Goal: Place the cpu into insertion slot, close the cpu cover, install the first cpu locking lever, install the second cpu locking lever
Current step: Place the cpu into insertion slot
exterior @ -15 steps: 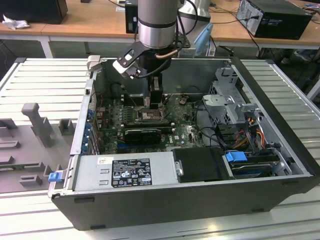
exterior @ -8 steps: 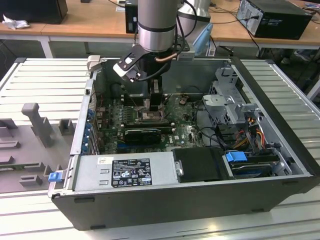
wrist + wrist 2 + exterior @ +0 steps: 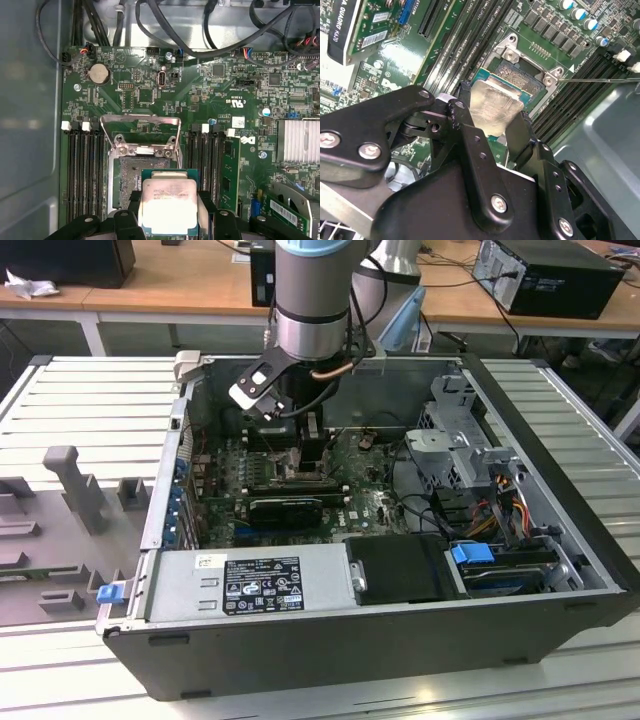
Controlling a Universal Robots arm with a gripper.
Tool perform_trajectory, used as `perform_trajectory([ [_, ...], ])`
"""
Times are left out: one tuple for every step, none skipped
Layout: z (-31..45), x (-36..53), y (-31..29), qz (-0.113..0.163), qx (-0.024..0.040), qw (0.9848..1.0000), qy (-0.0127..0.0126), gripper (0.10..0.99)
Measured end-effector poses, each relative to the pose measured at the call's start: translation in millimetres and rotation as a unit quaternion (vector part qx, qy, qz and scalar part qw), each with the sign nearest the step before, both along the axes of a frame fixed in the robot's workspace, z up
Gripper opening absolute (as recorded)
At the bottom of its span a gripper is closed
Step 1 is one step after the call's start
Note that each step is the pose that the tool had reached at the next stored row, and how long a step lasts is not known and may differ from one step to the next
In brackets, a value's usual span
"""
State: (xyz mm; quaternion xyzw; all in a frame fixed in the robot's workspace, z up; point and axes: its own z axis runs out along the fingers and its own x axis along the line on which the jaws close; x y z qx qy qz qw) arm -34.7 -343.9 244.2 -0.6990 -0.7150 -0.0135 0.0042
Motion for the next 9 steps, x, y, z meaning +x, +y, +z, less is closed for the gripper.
perform_trajectory([
  [-0.6, 0.0, 0.0, 0.0, -0.0001, 1.0, 0.0, 0.525],
  [-1.4, 0.0, 0.0, 0.0, -0.0001, 1.0, 0.0, 0.525],
  [-1.7, 0.0, 0.0, 0.0, -0.0001, 1.0, 0.0, 0.525],
  [-2.0, 0.0, 0.0, 0.0, 0.0, 1.0, 0.0, 0.525],
  [-2.5, 0.0, 0.0, 0.0, -0.0001, 1.0, 0.0, 0.525],
  [-2.8, 0.0, 0.0, 0.0, -0.0001, 1.0, 0.0001, 0.525],
  [-3.4, 0.0, 0.0, 0.0, 0.0, 1.0, 0.0, 0.525],
  [-3.9, 0.0, 0.0, 0.0, 0.0, 1.0, 0.0, 0.525],
  [-4.8, 0.0, 0.0, 0.0, 0.0, 1.0, 0.0, 0.525],
])
